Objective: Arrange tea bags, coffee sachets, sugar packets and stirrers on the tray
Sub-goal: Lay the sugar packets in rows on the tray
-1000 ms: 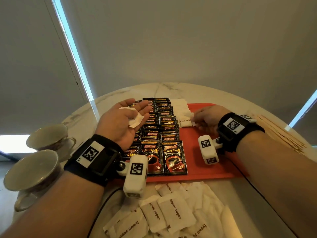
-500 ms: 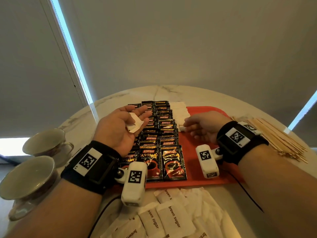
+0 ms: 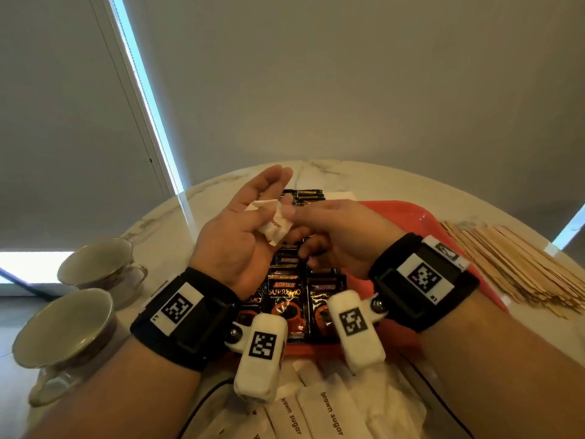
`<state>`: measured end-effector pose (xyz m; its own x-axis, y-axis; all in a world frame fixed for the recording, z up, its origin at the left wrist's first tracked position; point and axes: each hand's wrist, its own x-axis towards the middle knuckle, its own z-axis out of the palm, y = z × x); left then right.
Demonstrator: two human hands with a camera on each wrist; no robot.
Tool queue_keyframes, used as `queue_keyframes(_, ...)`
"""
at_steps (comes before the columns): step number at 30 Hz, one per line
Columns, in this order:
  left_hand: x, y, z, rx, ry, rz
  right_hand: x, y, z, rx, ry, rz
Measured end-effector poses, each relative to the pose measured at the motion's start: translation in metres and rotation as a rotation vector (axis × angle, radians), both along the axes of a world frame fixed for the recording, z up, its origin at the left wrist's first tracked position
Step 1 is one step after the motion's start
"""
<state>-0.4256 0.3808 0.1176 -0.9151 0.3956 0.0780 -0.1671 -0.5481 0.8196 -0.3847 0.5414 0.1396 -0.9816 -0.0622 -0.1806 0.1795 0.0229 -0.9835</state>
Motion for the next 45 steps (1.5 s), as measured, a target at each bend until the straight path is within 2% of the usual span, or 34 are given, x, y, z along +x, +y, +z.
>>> queue_keyframes(2, 0.000, 0.000, 0.001, 0.020, -0.008, -0.010, 0.001, -0.008, -0.004, -0.021, 0.057, 0.030)
queue_keyframes(4, 0.001, 0.001, 0.002, 0.007, -0.018, -0.014, -0.002, -0.007, -0.005, -0.075, 0.095, -0.025)
queue_keyframes(7, 0.001, 0.002, -0.001, -0.095, -0.040, 0.014, -0.007, 0.001, -0.005, -0.152, 0.155, -0.130)
queue_keyframes(12, -0.002, -0.001, -0.004, -0.251, -0.103, 0.034, -0.011, 0.007, -0.008, -0.185, 0.217, -0.176)
queue_keyframes(16, -0.007, -0.006, -0.004, -0.216, -0.133, 0.096, -0.012, 0.008, -0.010, -0.179, 0.226, -0.221)
queue_keyframes(19, -0.009, -0.009, -0.004, -0.192, -0.082, 0.147, -0.013, 0.007, -0.014, -0.117, 0.239, -0.245)
queue_keyframes(26, -0.007, -0.010, -0.003, -0.250, 0.095, 0.204, -0.009, 0.001, -0.013, -0.077, 0.161, -0.137)
queue_keyframes(31, -0.008, -0.010, -0.003, -0.327, 0.094, 0.223, -0.011, 0.002, -0.012, -0.094, 0.114, -0.177)
queue_keyframes(36, -0.008, -0.013, 0.000, -0.271, 0.028, 0.185, -0.011, 0.007, -0.006, -0.116, 0.046, -0.211)
queue_keyframes(42, -0.006, -0.010, 0.000, -0.341, 0.105, 0.139, -0.006, 0.015, 0.003, -0.053, 0.079, -0.183)
queue_keyframes(45, -0.005, -0.009, 0.001, -0.316, 0.106, 0.117, -0.004, 0.027, 0.007, -0.059, 0.081, -0.275)
